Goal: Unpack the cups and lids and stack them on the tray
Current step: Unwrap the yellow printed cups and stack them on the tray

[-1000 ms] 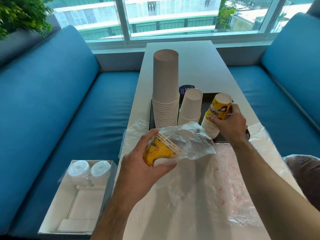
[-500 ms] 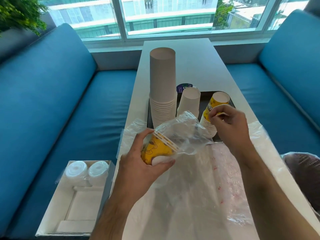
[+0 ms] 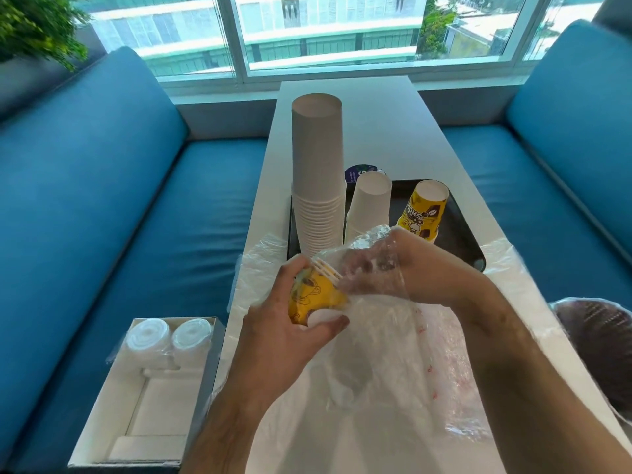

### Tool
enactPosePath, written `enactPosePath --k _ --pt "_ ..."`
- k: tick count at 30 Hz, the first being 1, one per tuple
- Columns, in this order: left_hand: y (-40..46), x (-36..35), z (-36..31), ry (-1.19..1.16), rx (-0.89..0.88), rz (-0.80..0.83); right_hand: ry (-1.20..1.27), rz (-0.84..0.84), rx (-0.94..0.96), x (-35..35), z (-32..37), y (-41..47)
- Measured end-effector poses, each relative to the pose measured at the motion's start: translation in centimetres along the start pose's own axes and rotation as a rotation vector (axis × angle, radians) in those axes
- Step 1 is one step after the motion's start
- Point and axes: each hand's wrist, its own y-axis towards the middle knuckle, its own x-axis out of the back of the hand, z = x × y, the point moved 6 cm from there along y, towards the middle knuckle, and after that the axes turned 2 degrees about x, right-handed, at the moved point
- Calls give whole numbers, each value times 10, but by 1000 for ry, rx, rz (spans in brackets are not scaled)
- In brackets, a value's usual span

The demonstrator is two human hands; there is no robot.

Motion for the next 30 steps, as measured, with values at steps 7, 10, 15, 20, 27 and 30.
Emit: enactPosePath --k 7,10,15,20,27,30 --pt "-3 2 3 55 -28 -12 38 16 32 -9 -5 6" --pt "-3 2 3 113 -27 3 6 4 30 -12 -11 8" --pt "-4 3 2 144 -43 2 12 -46 83 -10 -9 1" --pt "-6 4 -1 129 -43 -3 71 -87 -19 -2 -14 -3" --pt "-6 2 -7 123 -67 -2 57 -51 -8 -11 -8 -3" --pt "-7 2 -8 121 -76 -1 61 -72 28 -8 -4 -5"
